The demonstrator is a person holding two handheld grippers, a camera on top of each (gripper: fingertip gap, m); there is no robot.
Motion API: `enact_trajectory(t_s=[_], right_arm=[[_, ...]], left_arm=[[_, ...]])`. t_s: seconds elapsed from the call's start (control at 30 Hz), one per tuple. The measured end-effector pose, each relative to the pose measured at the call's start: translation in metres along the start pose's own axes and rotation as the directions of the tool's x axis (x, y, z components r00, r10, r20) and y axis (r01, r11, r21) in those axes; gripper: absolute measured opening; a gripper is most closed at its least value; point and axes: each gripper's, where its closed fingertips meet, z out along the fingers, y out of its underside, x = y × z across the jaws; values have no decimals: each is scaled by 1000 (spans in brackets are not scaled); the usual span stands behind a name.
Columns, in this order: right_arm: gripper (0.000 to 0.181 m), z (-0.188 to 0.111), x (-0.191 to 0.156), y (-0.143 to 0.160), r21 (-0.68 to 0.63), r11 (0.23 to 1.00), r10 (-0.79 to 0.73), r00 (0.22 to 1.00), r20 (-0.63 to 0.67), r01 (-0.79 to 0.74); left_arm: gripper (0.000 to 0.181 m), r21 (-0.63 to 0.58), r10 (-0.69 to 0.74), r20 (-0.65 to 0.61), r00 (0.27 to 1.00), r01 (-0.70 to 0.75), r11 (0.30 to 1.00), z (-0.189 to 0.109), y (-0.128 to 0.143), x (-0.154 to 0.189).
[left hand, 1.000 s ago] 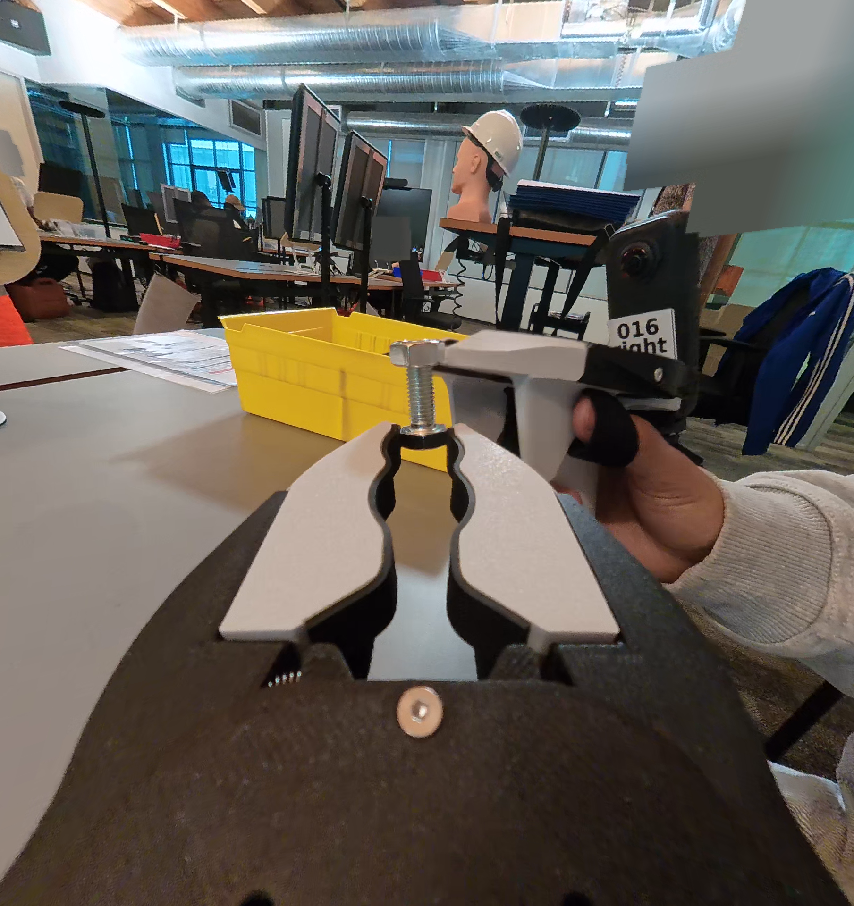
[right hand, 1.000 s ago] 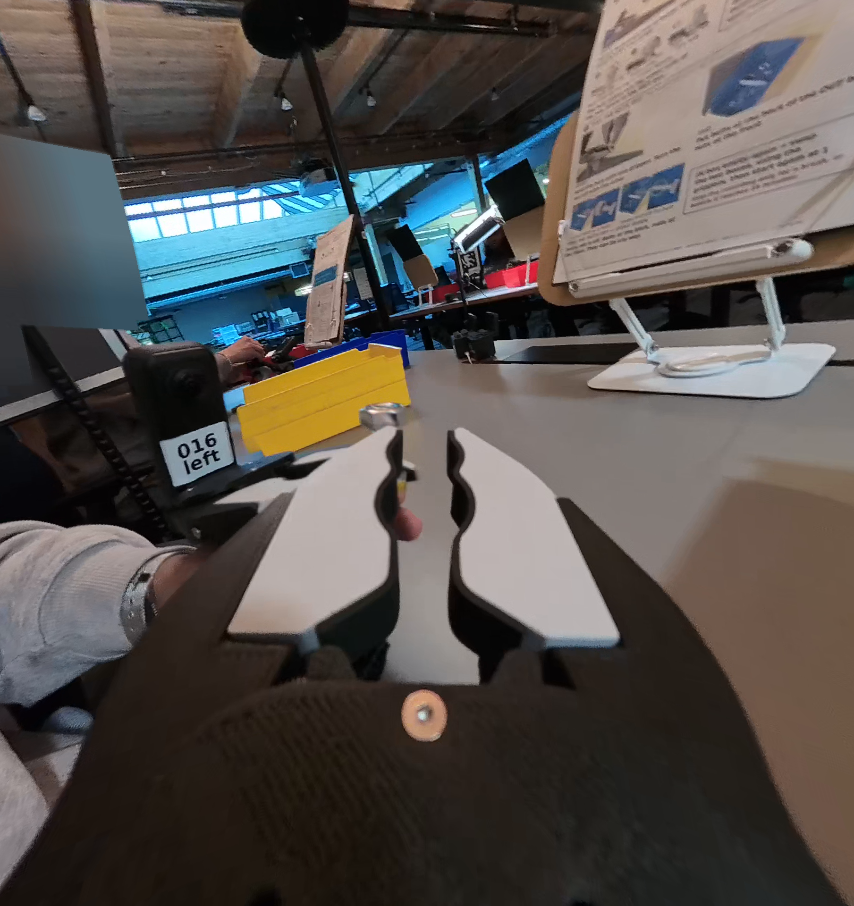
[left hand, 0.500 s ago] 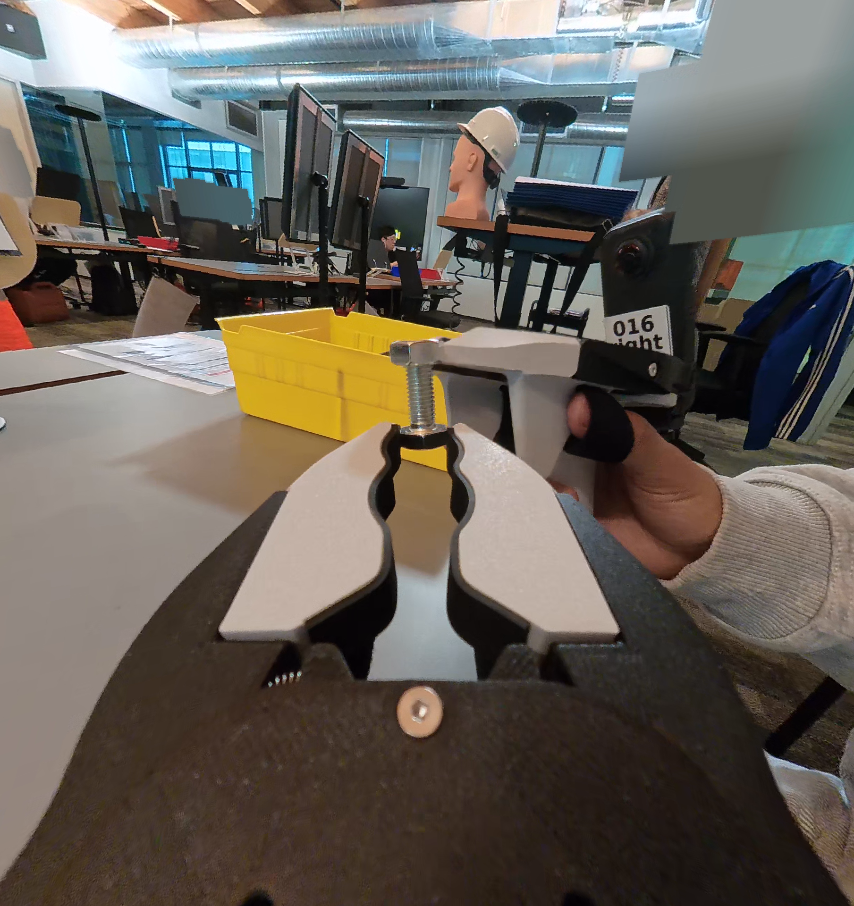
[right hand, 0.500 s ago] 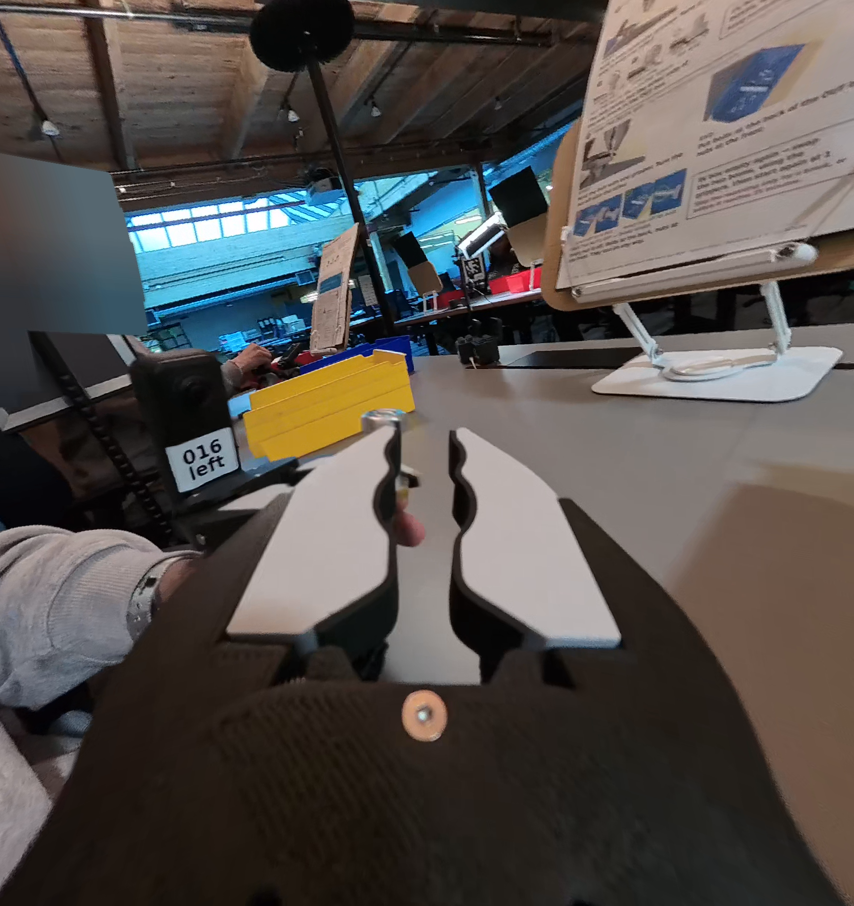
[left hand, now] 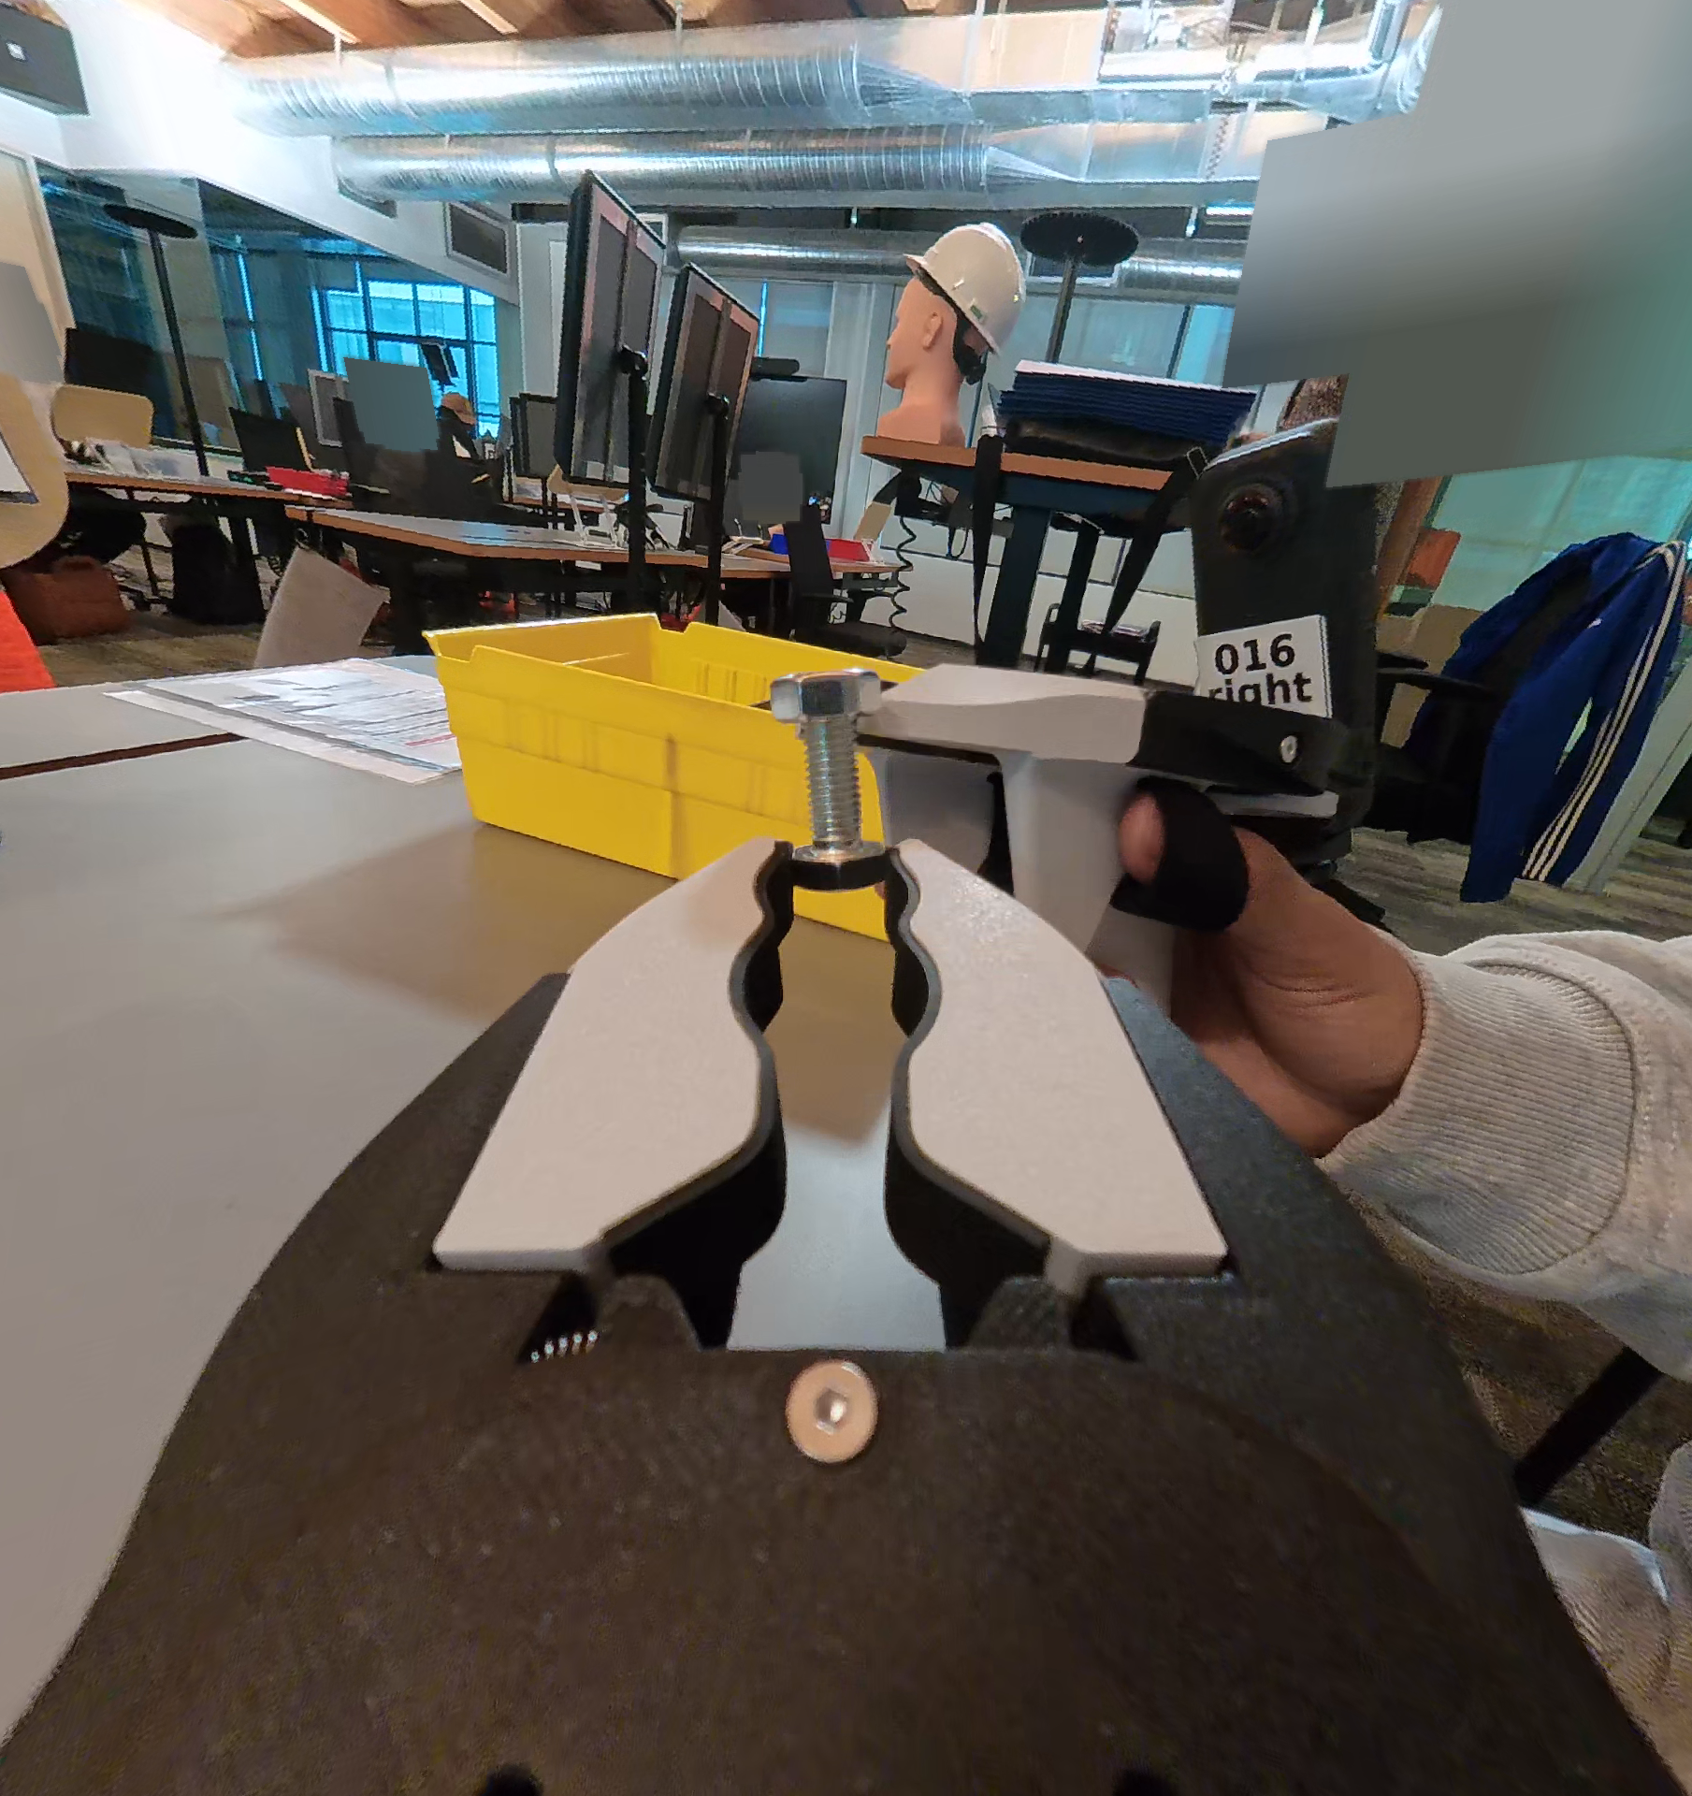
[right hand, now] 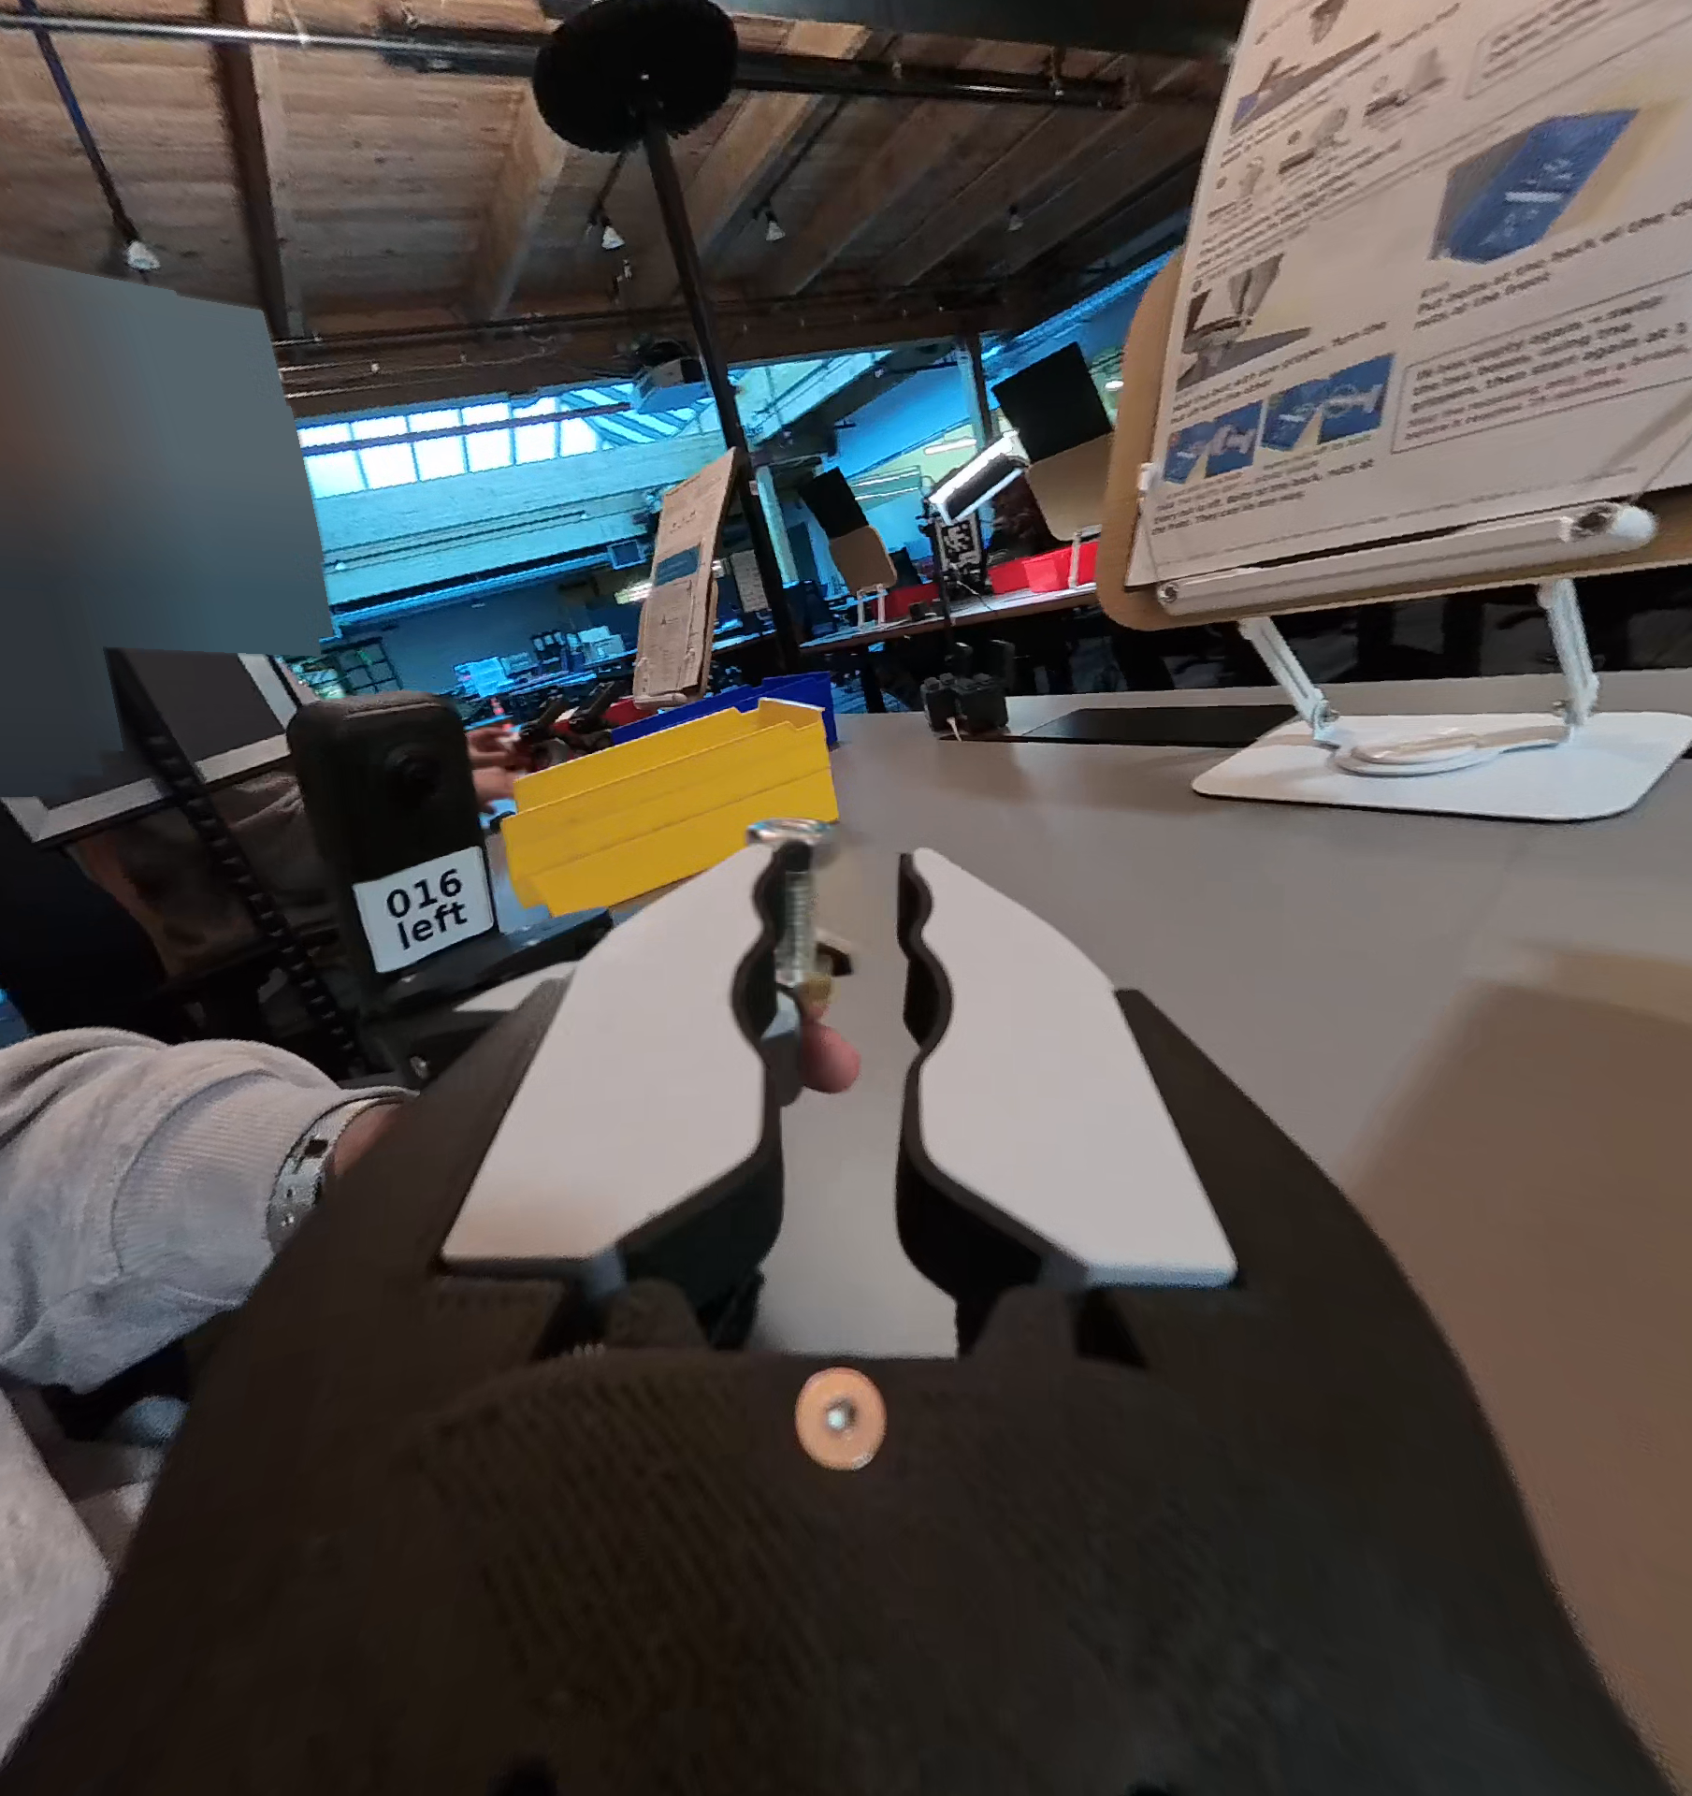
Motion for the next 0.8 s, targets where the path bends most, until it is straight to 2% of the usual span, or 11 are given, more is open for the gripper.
enact_trajectory(t_s=[0.07, 0.2, 0.33, 0.63, 0.8], right_arm=[[19, -2, 5, 1, -8, 1000, 11, 1000, -19, -11], [23, -1, -8, -6, 25, 999, -30, 999, 30, 29], [22, 3, -14, 0, -8, 997, -72, 997, 41, 72], [19, -1, 1, 0, -4, 1000, -15, 1000, -9, 15], [22, -2, -4, -4, 19, 1000, -11, 1000, 21, 11]], left_arm=[[18, -2, 4, 0, 1000, -4, 1000, 0, 0, 0], [18, -6, 7, -5, 1000, -7, 1000, 1, 1, 2], [18, -2, 21, -12, 1000, -21, 1000, 1, 0, 4], [18, 18, -10, -7, 1000, 11, 1000, -1, -3, 0], [18, 16, -5, -11, 1000, 5, 1000, -1, -2, 2]])
